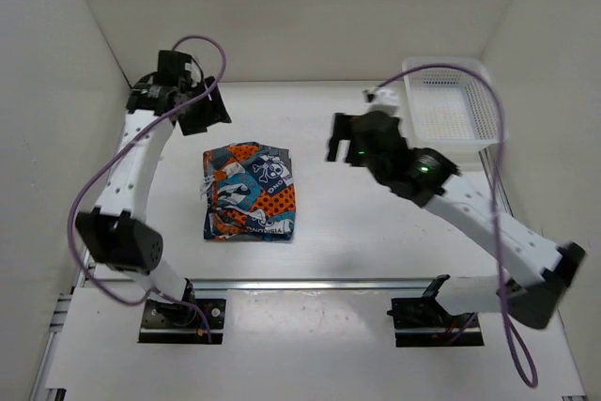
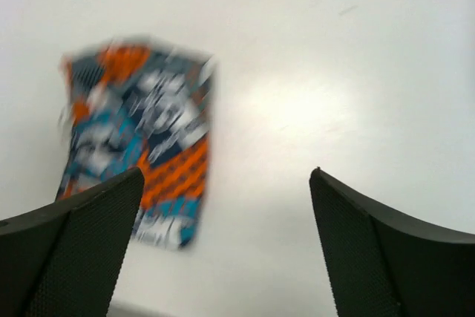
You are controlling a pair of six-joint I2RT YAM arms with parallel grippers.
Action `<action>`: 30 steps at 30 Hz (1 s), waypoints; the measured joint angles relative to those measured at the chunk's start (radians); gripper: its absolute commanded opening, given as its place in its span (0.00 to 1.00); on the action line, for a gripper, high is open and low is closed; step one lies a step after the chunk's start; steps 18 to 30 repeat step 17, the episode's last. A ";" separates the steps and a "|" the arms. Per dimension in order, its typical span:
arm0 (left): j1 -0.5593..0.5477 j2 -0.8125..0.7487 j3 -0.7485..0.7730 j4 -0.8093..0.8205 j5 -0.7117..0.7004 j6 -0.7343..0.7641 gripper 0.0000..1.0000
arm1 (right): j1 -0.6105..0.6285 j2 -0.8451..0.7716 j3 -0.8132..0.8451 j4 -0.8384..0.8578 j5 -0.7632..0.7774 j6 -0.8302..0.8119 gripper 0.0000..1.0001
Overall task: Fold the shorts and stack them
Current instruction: Fold the shorts
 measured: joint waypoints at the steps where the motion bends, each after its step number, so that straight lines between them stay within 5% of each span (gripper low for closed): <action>1: 0.005 -0.052 0.016 -0.006 0.003 0.004 0.77 | -0.026 -0.062 -0.014 -0.011 0.057 0.006 1.00; 7: 0.061 -0.351 -0.022 -0.022 0.018 0.004 0.78 | -0.254 -0.328 -0.251 -0.153 0.240 0.033 1.00; 14: 0.070 -0.604 -0.198 -0.004 -0.016 -0.048 0.89 | -0.491 -0.412 -0.339 -0.314 0.257 0.058 1.00; 17: 0.070 -0.703 -0.269 0.010 -0.069 -0.072 0.98 | -0.520 -0.449 -0.339 -0.335 0.255 0.060 1.00; 30: 0.070 -0.703 -0.269 0.010 -0.069 -0.072 0.98 | -0.520 -0.449 -0.339 -0.335 0.255 0.060 1.00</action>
